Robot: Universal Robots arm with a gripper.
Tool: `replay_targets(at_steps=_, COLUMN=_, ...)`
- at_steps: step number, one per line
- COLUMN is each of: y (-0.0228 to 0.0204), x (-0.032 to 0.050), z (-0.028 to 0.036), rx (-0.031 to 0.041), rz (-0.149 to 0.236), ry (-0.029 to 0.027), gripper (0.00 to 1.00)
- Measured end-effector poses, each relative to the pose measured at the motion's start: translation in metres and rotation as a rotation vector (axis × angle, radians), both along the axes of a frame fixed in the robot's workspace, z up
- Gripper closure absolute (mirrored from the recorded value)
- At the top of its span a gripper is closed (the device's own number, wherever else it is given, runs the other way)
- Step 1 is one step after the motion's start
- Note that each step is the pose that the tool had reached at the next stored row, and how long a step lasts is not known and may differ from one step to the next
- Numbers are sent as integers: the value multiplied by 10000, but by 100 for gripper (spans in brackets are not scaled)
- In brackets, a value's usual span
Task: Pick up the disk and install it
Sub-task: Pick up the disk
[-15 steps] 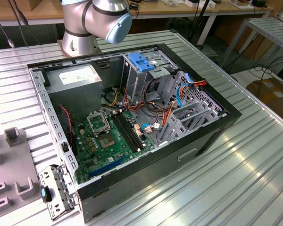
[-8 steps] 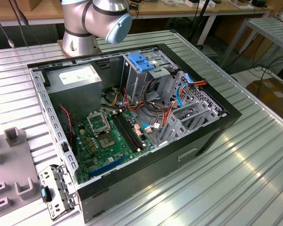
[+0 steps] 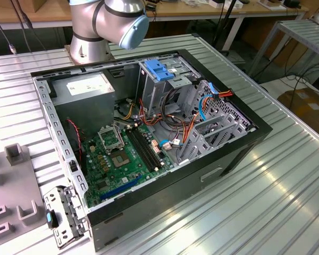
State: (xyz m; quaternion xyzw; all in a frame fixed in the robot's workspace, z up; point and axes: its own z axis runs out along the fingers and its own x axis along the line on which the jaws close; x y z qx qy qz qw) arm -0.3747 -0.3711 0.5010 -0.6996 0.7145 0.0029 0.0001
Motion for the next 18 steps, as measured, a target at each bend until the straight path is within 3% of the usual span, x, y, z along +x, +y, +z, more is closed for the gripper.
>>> replay_targets(at_steps=18, y=0, x=128, z=1, rx=-1, rz=1, ry=1, gripper=63)
